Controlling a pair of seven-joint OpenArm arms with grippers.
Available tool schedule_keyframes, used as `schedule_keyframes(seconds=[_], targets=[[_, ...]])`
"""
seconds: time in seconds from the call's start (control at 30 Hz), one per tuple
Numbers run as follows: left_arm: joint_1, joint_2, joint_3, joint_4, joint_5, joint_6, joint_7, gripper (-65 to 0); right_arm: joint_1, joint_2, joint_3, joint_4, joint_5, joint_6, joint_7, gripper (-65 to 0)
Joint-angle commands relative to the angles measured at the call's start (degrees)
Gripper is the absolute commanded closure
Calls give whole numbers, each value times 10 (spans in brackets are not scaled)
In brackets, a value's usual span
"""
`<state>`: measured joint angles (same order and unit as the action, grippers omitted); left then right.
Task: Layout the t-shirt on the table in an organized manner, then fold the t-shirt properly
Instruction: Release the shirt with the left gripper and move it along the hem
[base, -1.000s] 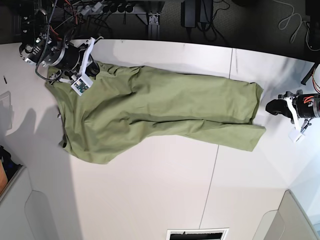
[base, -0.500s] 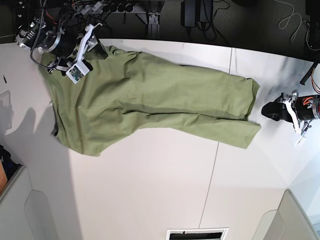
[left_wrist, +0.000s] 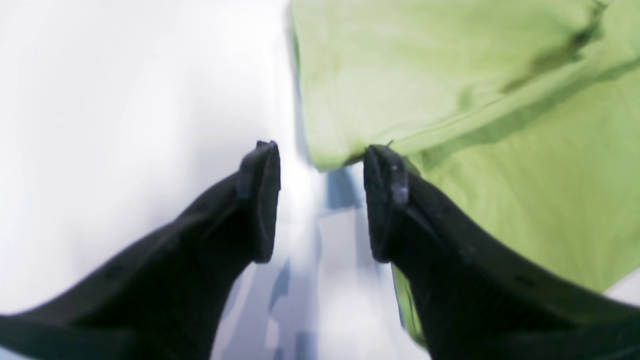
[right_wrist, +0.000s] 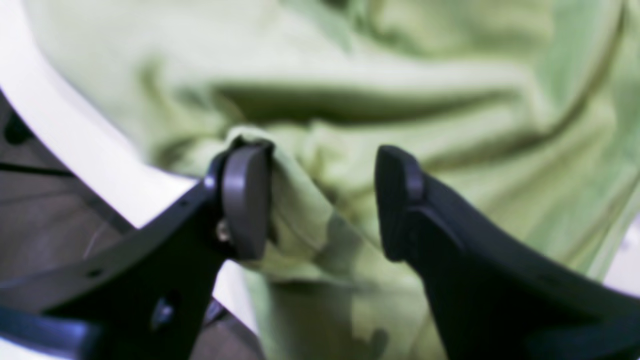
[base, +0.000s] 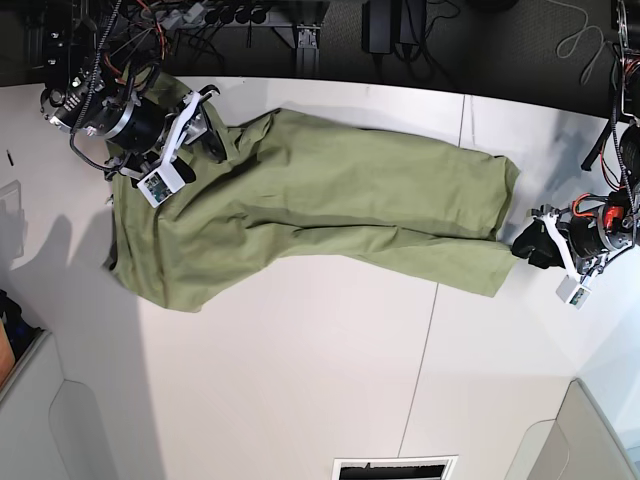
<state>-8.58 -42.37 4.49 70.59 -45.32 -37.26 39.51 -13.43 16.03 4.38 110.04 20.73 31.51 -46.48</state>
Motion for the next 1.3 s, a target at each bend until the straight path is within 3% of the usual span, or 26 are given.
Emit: schedule_keyframes(seconds=[0.0,0.23,0.3,0.4,0.43,0.6,0.8,1.03,1.27], targets=[[-13,-8,-6,7,-7,6,-14,-302,5,3,3,6,9,-3,16,-334],[-12,26,-6,7,-7,6,-12,-295,5,3,3,2,9,-3,17,-334],[-12,31,-6,7,-7,5,-11,-223,5,3,3,2,9,-3,17,-334],[-13,31,-6,7,-8,-24,-12,-11,5,3,3,2,9,-3,17,-334],[-16,31,-6,7,-12,-27,-11,0,5,3,3,2,9,-3,17,-334],[-59,32,-6,7,-53,-27,-11,0,3,3,3,1,-7,-4,19,-334],[-127,53,-6,7,-46,-27,-13,0,-13,3,3,0,-19,-13,17,-334],[-168,134,-3,-1,93,-27,-85,0,-14,3,3,0,-19,-17,16,-334],[-234,182,1,-139,157,-13,-115,0,-5,3,45,1,-32,-70,35,-334]])
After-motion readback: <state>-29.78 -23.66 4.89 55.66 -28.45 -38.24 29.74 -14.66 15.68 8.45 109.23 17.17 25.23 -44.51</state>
